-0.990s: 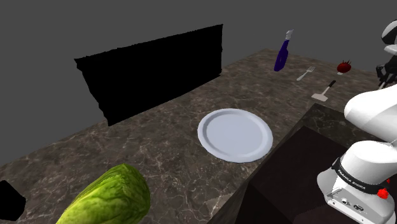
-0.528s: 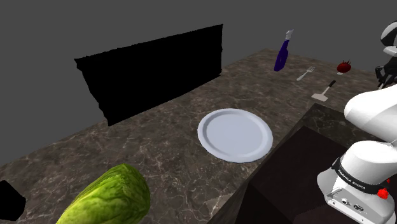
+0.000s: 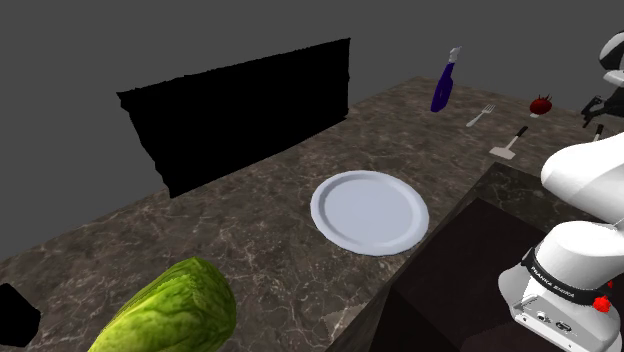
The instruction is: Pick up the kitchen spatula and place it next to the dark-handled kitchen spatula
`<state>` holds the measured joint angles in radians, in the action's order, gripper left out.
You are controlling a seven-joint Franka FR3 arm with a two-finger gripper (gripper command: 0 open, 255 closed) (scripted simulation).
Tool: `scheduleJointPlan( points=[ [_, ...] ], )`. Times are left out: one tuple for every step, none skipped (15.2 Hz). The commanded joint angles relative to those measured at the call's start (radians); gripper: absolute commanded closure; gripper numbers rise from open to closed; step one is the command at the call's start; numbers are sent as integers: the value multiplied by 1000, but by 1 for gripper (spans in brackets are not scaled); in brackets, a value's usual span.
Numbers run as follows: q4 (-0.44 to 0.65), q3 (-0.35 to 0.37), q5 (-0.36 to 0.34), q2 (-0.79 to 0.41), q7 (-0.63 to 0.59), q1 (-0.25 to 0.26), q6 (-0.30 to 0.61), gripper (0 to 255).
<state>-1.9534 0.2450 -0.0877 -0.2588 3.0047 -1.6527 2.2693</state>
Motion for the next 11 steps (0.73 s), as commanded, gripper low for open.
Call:
scheduleJointPlan(
  points=[
    [15,3,11,30,8,-4,-44,0],
    [27,10,16,47,11,-10,-73,0],
    [38,30,16,59,11,-29,-96,0],
    [38,30,16,59,11,-29,-96,0],
    [38,30,16,59,11,-29,-96,0],
    [38,30,16,59,11,-29,-96,0],
    [38,30,16,59,11,-29,-96,0],
    [38,30,16,59,11,-29,-96,0],
    [38,30,16,59,11,-29,-96,0],
    [38,30,16,59,11,-29,-96,0],
    [38,30,16,59,11,-29,-96,0]
  ],
)
